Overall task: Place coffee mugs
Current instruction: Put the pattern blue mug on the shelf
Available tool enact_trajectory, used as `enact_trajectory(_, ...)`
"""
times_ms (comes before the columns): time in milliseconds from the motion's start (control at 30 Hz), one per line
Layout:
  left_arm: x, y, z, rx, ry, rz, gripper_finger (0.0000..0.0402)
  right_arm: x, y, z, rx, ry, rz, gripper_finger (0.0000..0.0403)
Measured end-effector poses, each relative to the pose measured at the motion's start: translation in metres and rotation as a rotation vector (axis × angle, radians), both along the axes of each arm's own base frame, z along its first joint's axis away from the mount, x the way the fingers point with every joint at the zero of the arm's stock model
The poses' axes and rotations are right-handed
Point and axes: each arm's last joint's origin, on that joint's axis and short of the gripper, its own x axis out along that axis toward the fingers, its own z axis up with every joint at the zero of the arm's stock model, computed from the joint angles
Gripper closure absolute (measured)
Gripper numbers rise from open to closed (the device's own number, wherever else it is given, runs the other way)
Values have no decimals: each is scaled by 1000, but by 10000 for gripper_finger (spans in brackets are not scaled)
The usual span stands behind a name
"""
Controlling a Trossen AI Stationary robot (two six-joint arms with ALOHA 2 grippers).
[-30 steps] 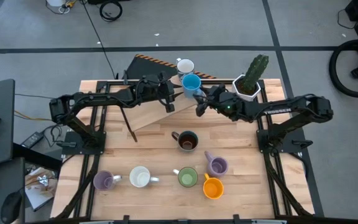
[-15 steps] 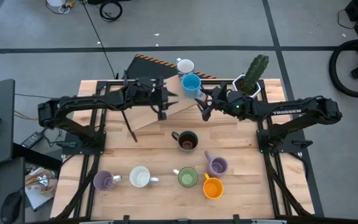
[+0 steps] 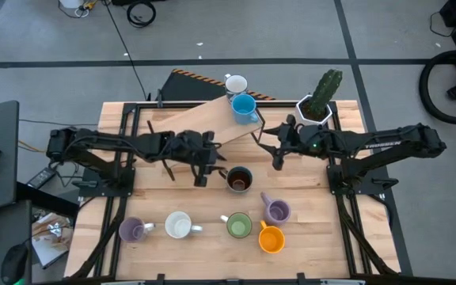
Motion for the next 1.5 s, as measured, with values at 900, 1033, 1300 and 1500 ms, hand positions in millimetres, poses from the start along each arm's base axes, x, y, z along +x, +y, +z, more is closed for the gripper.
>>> enact_trajectory(900,30,-34,-6,-12,314,-33,269,-2,2,-3,54,27,28,160)
enact_trajectory(1033,47,-44,-12,10,350,-72,269,-2,2,-4,54,42,27,160)
enact_trajectory(1300,77,-60,-14,59,368,-142,243,-4,1,-7,49,66,2,160)
enact_trajectory(1500,87,-61,-31,38,404,-185,198,-7,0,-10,37,109,-25,160)
